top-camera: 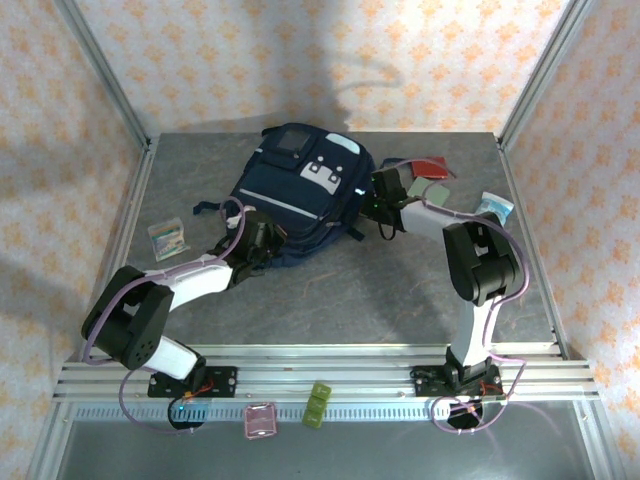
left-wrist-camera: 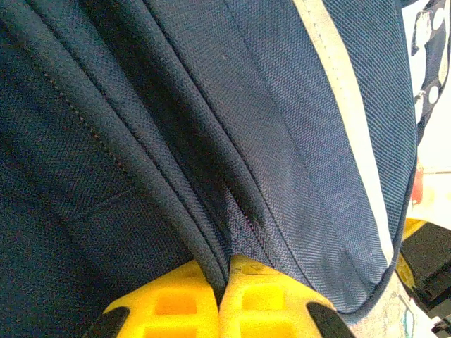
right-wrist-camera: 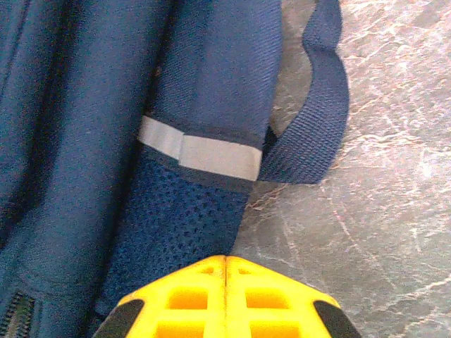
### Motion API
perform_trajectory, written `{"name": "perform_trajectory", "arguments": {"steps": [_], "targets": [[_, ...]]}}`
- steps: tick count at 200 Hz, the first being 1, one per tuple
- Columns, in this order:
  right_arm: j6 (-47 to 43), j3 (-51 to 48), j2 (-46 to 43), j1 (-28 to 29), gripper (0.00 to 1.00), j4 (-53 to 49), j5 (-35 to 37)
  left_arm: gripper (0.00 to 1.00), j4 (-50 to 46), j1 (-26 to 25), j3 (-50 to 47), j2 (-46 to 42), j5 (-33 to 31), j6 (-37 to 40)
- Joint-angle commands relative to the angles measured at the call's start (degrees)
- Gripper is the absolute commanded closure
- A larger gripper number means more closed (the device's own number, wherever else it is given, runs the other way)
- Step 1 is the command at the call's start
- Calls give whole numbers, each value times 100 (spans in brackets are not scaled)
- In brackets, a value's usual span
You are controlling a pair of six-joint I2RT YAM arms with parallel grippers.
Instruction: Pack the student bag
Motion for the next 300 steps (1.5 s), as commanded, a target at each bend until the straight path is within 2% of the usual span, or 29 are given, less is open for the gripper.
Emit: {"name": "perform_trajectory", "arguments": {"steps": [1, 8, 12, 24, 37, 56, 89, 120, 148, 177, 202, 227, 261, 278, 300], "targets": [[57, -153, -388, 42, 100, 126, -236, 100, 14, 15, 100, -200, 228, 345], [-7, -225, -483, 50, 100, 265, -583, 100, -6, 16, 115, -211, 256, 358], [-62, -281, -554, 73, 97, 365, -778, 100, -1, 13, 122, -218, 275, 366], [-281, -358, -714, 183, 76, 443, -1064, 100, -48, 12, 195, -224, 324, 416], [-631, -326, -794, 340, 67, 285, -1176, 100, -175, 54, 344, -258, 395, 549], [-1009, -513, -946, 477, 57, 333, -1248, 100, -589, 177, 597, -417, 423, 945], [-1645, -1017, -1276, 579, 51, 828, -1890, 100, -1376, 635, 949, -808, 584, 1779], [-2046, -1231, -1246, 656, 51, 1403, -2256, 100, -1657, 948, 1049, -1017, 615, 2104], [-2841, -1954, -1426, 991, 51, 2856, -2238, 100, -1616, 1014, 1129, -895, 753, 2137], [-3103, -1547, -1029, 1034, 51, 2617, -2423, 100, -1564, 1014, 1197, -774, 861, 2061], [-3280, -1474, -852, 1081, 51, 2785, -2256, 100, -1563, 1023, 1221, -774, 858, 2032], [-3521, -1165, -566, 1080, 51, 2538, -2141, 100, -1574, 1023, 1240, -799, 861, 2006], [-3832, -802, -231, 1089, 52, 2144, -2374, 100, -1566, 1031, 1266, -782, 861, 1971], [-3971, -657, -138, 1089, 59, 1865, -2540, 100, -1543, 1040, 1256, -747, 885, 1936], [-4008, -536, -126, 1098, 81, 1496, -2940, 100, -1495, 1053, 1239, -726, 917, 1901]]}}
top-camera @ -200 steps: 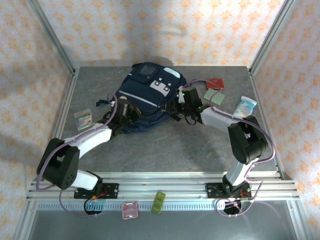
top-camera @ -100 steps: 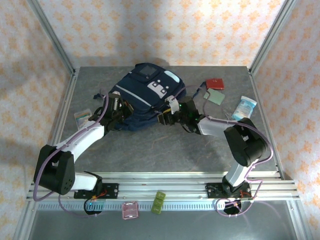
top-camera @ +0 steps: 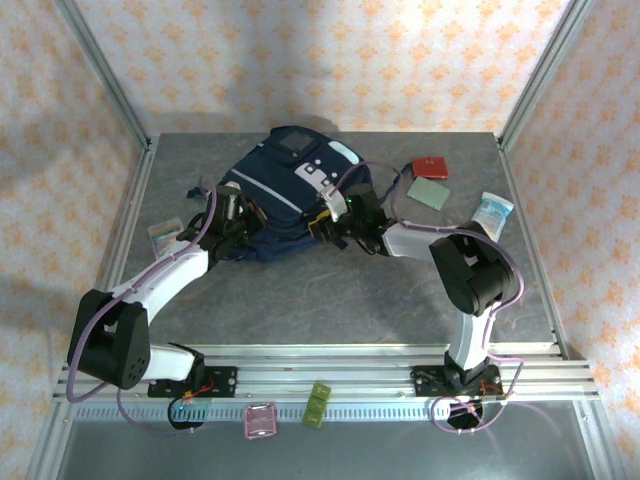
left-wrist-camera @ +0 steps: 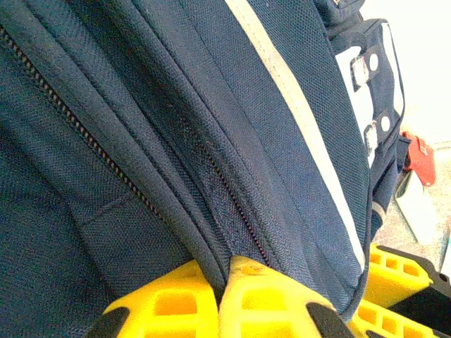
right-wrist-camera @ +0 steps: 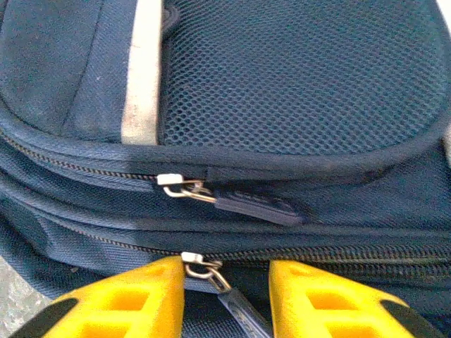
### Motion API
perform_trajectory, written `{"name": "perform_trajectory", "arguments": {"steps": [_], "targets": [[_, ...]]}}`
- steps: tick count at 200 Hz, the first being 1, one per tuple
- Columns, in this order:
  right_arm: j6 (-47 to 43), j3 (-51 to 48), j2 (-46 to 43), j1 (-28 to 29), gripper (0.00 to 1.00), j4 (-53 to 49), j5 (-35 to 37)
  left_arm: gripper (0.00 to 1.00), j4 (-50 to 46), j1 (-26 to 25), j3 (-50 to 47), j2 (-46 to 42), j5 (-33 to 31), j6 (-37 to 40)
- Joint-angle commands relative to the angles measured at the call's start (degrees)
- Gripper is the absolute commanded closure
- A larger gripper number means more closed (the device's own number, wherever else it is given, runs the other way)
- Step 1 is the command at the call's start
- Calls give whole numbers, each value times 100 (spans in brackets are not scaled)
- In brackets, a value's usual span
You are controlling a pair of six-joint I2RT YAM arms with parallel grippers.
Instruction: Pack the student bag
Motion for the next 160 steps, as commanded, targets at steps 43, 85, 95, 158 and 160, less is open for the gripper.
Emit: {"name": "perform_trajectory", "arguments": {"steps": [43, 85, 95, 158, 160], "targets": [[-22, 24, -211, 38, 85, -470, -356, 100, 378, 57, 251, 23, 204, 38], [49, -134, -239, 38, 71, -399, -104, 100, 399, 70, 273, -2, 233, 29], [61, -93, -217, 38, 79, -446, -79, 100, 399, 74, 268, -4, 242, 29], [789, 592, -254, -280, 100, -1523, 738, 100, 373, 105, 157, -106, 195, 88], [818, 594, -267, -292, 100, -1562, 779, 100, 372, 108, 155, -113, 195, 90]]}}
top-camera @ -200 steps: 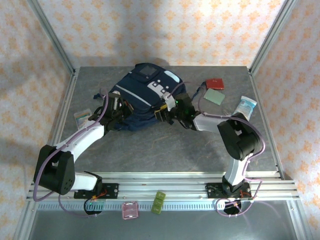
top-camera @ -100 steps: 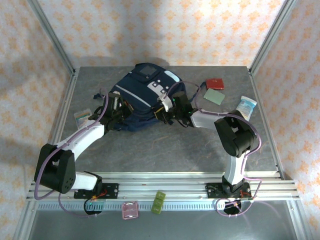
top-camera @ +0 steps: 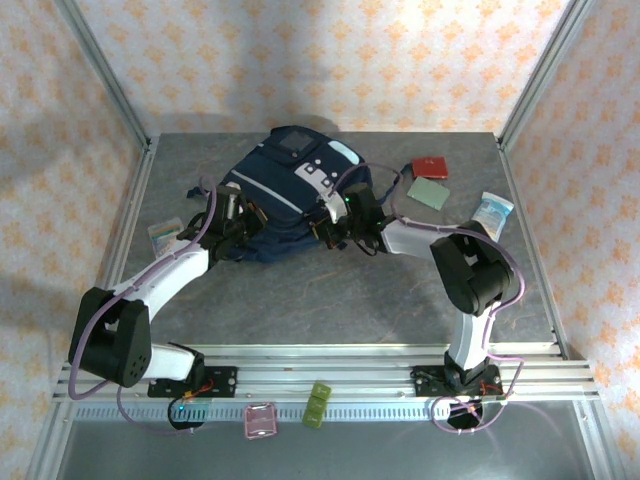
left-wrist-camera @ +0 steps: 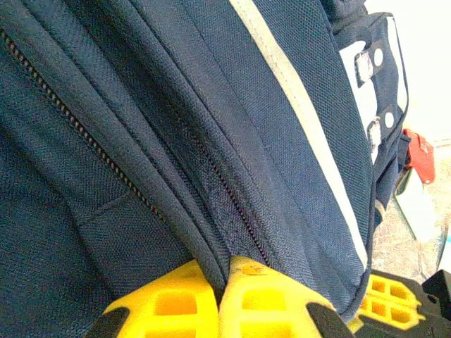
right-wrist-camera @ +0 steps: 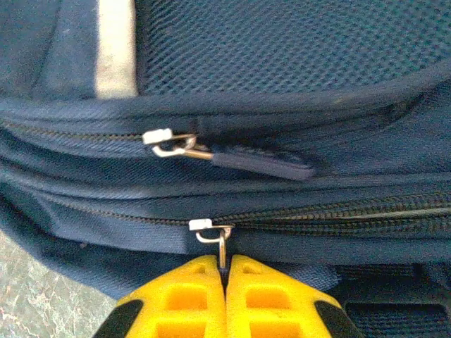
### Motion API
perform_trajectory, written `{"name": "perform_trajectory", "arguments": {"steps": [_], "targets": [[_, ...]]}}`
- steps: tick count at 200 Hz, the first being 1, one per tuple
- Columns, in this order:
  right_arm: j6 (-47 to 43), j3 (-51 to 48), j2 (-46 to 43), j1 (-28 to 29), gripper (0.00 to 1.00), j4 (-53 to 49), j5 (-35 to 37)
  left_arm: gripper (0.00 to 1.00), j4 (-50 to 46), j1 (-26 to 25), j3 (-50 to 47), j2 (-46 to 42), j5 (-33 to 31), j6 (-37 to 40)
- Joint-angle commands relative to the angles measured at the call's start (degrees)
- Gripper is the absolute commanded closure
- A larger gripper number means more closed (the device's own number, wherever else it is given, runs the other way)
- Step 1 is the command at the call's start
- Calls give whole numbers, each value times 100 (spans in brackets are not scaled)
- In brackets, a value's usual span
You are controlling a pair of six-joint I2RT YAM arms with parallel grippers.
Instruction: Pack the student bag
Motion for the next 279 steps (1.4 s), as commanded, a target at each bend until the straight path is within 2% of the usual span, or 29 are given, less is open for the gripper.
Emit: {"name": "perform_trajectory", "arguments": {"steps": [1, 55, 95, 115, 157, 183, 204, 218, 234, 248, 279], "targets": [[451, 334, -240, -270, 100, -653, 676, 100, 370, 74, 145, -179, 79, 136], [1173, 764, -33, -962, 100, -1439, 1817, 100, 341, 132, 42, -232, 161, 228], [1113, 1114, 218, -957, 100, -1638, 2381, 100, 510, 131, -29, -158, 353, 171], [1137, 791, 40, -959, 100, -1566, 2157, 100, 479, 125, 14, -157, 296, 273], [1330, -511, -1007, -710, 100, -1059, 1717, 100, 349, 132, 155, -40, 32, 684], [1500, -908, -1475, -323, 100, -986, 1695, 100, 283, 140, 264, 60, -178, 855], [1688, -932, -1660, -267, 100, -922, 1521, 100, 233, 162, 280, 102, -434, 949], [1919, -795, -1713, -276, 81, -974, 1569, 100, 195, 166, 286, 129, -455, 949], [2232, -640, -1812, -276, 64, -982, 1538, 77, 189, 162, 257, 75, -371, 930], [2443, -480, -1814, -276, 59, -1014, 1308, 62, 265, 167, 155, -66, -306, 820], [2995, -176, -1603, -294, 57, -946, 874, 57, 508, 149, -189, -478, -71, 473]]}}
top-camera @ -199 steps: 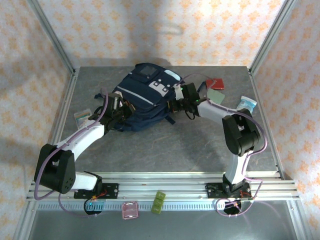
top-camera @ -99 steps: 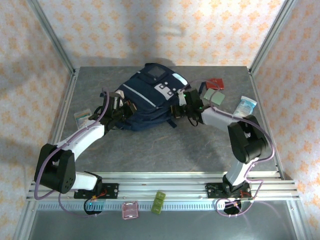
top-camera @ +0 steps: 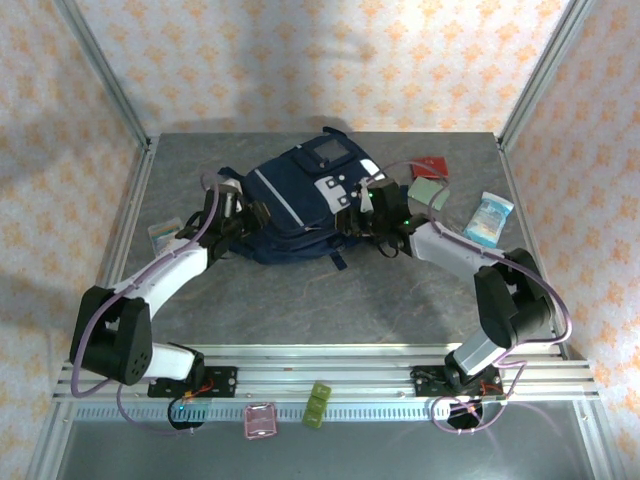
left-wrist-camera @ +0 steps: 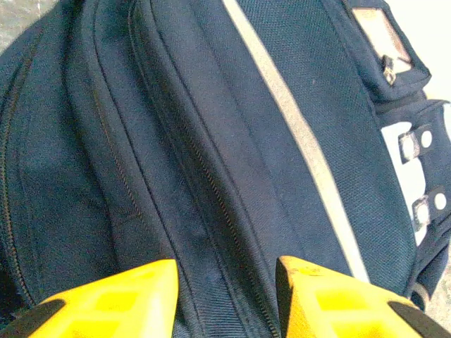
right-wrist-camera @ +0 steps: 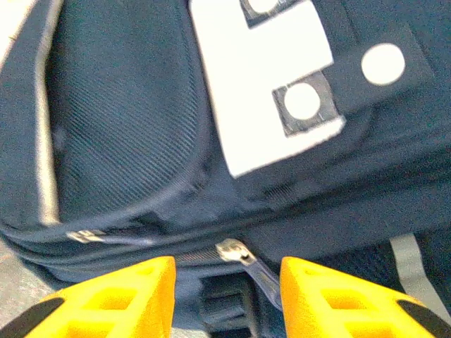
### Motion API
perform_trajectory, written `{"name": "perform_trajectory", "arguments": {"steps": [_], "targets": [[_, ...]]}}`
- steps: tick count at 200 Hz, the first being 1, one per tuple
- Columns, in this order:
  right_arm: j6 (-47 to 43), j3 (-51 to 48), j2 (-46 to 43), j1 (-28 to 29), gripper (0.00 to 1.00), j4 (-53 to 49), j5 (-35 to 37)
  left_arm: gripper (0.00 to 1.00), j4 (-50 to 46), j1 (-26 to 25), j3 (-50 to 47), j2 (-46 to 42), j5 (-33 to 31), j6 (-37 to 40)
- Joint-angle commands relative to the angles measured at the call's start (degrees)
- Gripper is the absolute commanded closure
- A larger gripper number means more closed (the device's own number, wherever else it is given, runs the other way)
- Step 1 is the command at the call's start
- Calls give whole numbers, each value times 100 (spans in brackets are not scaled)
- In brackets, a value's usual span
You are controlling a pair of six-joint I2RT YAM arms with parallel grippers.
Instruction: Pack the student bag
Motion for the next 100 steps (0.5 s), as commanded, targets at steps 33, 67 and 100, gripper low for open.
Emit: {"name": "perform_trajectory", "arguments": {"steps": [33, 67, 100], "targets": [[1436, 616, 700, -29, 55, 524, -952, 50, 878, -215, -662, -889, 140, -543], [1804, 950, 1355, -25, 57, 882, -1239, 35, 1833, -502, -1333, -1568, -266, -416], [1965, 1297, 1781, -38, 63, 766, -1253, 1, 2591, -503, -1718, -1894, -140, -152]]}}
